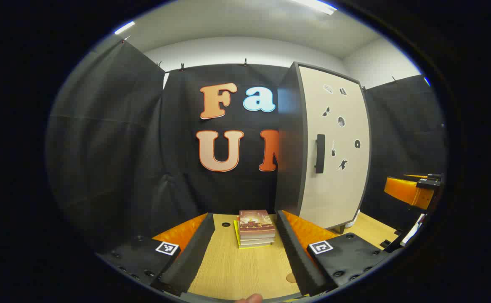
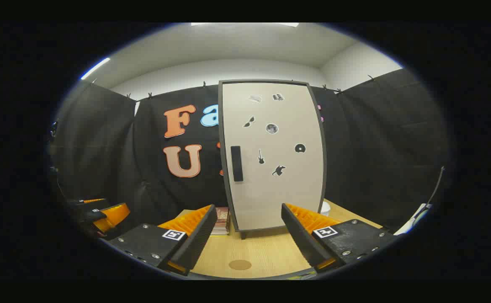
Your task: Open the cabinet door with the right hand, grasp the bottle in the cabinet with the left hand and place it on the coaster, then close the cabinet door with the right hand.
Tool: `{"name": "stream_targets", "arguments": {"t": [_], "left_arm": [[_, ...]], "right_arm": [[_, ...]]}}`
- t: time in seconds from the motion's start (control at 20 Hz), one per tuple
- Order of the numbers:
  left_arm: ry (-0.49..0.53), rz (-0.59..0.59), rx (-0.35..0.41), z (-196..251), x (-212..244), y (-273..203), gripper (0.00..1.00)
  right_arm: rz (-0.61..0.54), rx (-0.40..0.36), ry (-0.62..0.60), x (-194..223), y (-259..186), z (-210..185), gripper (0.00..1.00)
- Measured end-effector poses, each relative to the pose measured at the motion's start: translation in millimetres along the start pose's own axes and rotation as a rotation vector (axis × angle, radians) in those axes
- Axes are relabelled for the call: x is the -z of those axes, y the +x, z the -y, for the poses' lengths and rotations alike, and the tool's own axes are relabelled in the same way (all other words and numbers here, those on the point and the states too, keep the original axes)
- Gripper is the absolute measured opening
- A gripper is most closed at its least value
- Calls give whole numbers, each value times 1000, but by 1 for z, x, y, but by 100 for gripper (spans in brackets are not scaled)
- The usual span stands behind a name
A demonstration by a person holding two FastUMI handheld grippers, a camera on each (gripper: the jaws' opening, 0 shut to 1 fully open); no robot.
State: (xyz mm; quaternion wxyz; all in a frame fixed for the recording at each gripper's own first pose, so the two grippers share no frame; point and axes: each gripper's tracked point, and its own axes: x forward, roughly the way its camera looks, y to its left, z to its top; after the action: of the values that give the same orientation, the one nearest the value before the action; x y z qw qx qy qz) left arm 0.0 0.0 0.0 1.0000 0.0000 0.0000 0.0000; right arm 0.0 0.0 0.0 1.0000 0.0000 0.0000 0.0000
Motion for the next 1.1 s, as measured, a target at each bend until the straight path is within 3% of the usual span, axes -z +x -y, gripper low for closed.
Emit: {"name": "stream_targets", "arguments": {"t": [1.1], "left_arm": [[-14, -30, 26, -32, 23, 18, 96]], "right_arm": [[-27, 66, -26, 10, 7, -20, 95]]}}
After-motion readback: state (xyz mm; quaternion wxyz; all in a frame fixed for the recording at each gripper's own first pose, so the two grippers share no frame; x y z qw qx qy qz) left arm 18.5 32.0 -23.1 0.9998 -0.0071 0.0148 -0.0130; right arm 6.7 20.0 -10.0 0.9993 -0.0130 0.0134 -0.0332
